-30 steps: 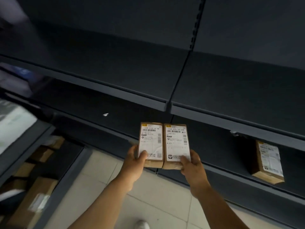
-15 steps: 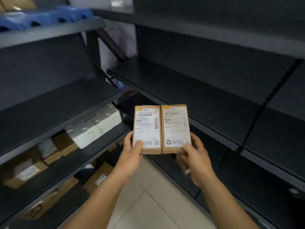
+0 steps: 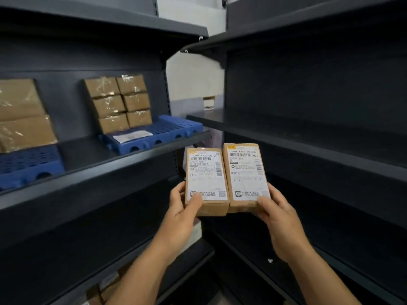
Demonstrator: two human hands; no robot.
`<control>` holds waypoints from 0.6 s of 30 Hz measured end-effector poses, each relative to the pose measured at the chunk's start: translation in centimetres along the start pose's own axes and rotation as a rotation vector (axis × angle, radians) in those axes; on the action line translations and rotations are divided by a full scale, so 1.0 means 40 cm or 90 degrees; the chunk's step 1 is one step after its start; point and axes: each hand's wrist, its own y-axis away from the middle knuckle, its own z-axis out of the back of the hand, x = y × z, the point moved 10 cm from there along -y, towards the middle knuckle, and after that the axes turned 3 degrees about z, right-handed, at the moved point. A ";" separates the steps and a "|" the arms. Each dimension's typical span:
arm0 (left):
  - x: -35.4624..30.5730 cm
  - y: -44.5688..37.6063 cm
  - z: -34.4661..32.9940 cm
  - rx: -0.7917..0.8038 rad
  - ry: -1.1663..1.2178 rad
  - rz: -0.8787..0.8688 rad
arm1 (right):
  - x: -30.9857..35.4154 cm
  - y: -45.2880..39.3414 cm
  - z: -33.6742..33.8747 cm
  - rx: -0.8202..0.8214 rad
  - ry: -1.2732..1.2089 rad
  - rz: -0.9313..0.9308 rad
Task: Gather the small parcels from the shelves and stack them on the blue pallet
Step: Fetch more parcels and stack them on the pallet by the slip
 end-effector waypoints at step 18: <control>-0.348 -0.312 0.197 -0.178 0.068 -0.114 | 0.218 -0.461 -0.194 0.051 0.027 0.076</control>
